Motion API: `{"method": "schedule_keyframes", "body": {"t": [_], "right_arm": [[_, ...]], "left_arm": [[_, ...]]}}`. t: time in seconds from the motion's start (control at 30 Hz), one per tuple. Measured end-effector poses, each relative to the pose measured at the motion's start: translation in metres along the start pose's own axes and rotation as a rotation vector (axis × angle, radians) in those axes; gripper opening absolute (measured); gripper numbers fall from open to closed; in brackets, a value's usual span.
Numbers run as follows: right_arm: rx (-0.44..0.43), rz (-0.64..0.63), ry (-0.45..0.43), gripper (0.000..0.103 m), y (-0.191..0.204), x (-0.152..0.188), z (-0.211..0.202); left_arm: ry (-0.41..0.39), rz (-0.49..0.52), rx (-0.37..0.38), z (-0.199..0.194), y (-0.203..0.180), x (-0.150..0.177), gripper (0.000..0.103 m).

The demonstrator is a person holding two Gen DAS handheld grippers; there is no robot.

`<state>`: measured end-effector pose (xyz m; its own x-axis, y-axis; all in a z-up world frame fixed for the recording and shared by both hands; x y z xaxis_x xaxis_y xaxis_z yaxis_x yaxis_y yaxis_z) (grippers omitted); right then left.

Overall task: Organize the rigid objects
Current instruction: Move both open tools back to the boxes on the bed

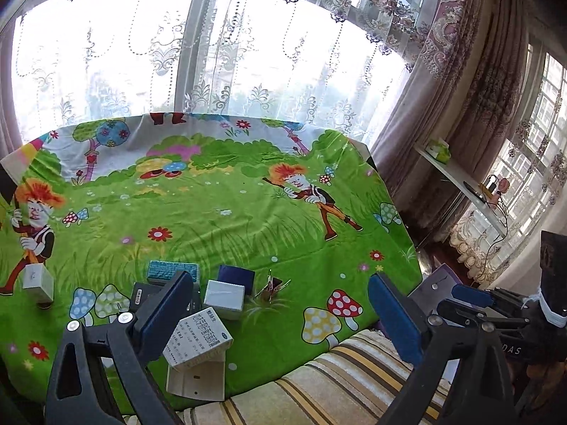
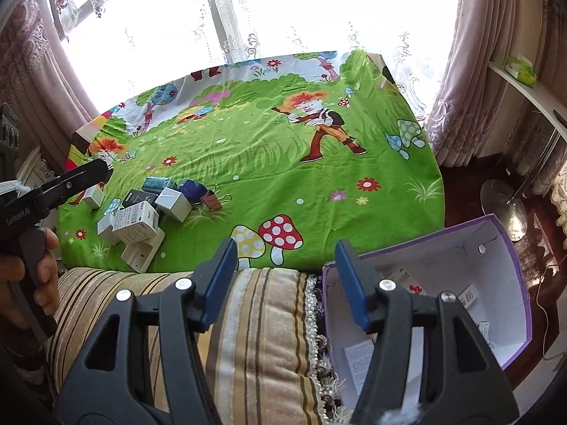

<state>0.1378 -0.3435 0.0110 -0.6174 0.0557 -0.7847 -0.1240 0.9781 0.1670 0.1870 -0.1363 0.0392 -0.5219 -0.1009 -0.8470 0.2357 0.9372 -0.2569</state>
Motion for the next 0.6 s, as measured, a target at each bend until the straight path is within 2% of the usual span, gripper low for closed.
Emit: {"method": "schedule_keyframes", "body": {"t": [0.2,0.33,0.6], "right_arm": [[-0.067,-0.024,-0.032,0.063,0.054,-0.025,0.019],[-0.117,-0.056,-0.047,0.069,0.091,-0.037,0.028],[-0.169,-0.118,-0.022,0.075,0.145,-0.038,0.053]], "left_arm": [[-0.048,-0.031,-0.085,-0.011,0.048,-0.025,0.100],[-0.075,-0.057,-0.136,-0.018,0.079,-0.039,0.100],[-0.097,-0.101,-0.216,-0.025,0.132,-0.053,0.100]]}}
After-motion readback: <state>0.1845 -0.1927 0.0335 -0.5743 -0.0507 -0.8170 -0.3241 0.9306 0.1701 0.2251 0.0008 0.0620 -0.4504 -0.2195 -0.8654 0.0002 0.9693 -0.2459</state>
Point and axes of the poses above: each gripper's, at about its wrist camera, not at the fingertips, and z roughly the way its jaws point, y to its left, x to its underside, the point moved 8 cm from there along z, roughly the way its jaws point, and after that the axes turned 13 degrees about -y, right-handed, at the moved point
